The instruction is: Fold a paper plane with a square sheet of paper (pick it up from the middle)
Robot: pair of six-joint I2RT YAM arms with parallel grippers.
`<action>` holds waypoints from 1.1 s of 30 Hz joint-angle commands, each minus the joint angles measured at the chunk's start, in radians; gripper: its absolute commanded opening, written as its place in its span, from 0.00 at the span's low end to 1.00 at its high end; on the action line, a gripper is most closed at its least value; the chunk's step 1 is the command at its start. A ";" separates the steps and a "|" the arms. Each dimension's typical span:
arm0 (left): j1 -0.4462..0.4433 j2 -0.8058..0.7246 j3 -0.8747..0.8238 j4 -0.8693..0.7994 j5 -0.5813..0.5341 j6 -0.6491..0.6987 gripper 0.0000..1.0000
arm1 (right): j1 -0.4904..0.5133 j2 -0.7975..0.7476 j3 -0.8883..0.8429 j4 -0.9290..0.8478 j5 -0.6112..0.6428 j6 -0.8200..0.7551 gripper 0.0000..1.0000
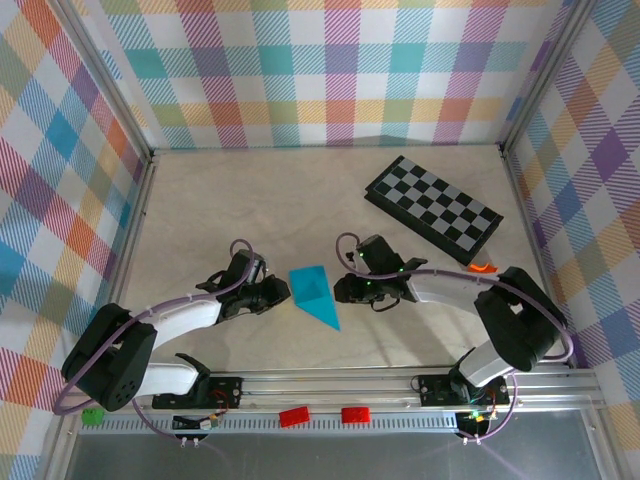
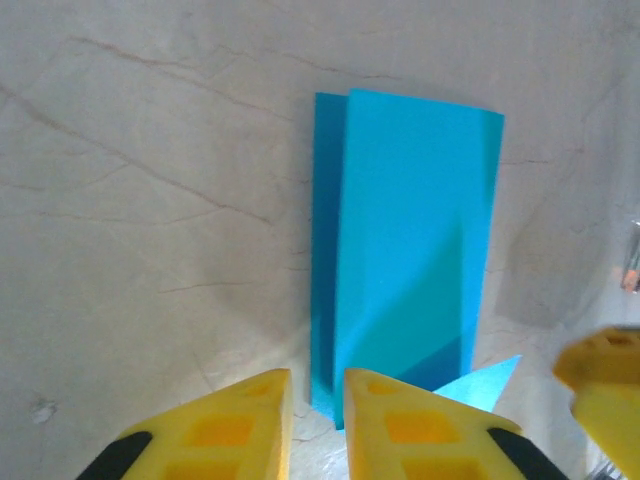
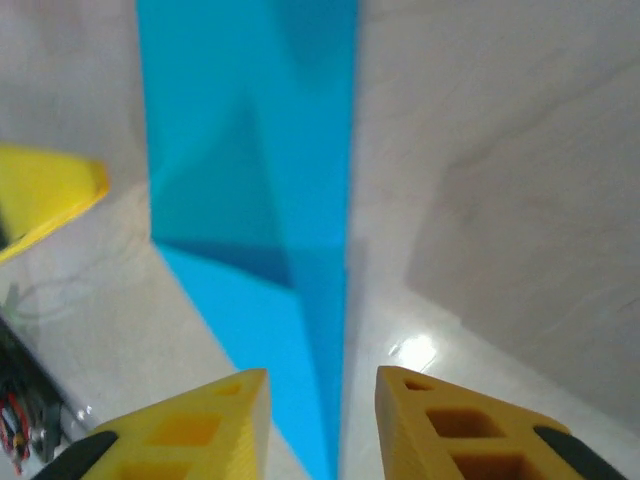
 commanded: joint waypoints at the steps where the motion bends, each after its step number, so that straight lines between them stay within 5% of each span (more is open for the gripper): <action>1: 0.012 -0.008 0.008 0.026 0.040 -0.010 0.28 | -0.001 0.046 0.004 0.094 -0.109 0.031 0.37; 4: 0.024 -0.013 0.012 0.022 0.059 -0.015 0.45 | 0.000 0.080 0.024 0.113 -0.142 0.034 0.38; 7: 0.046 0.014 0.022 0.032 0.115 -0.013 0.49 | -0.002 0.097 0.036 0.104 -0.137 0.029 0.38; 16: 0.076 0.142 0.047 0.127 0.250 -0.033 0.50 | -0.002 0.133 0.046 0.094 -0.118 0.037 0.36; 33: 0.076 0.208 0.079 0.146 0.293 -0.024 0.42 | -0.005 0.102 0.003 0.096 -0.048 0.067 0.36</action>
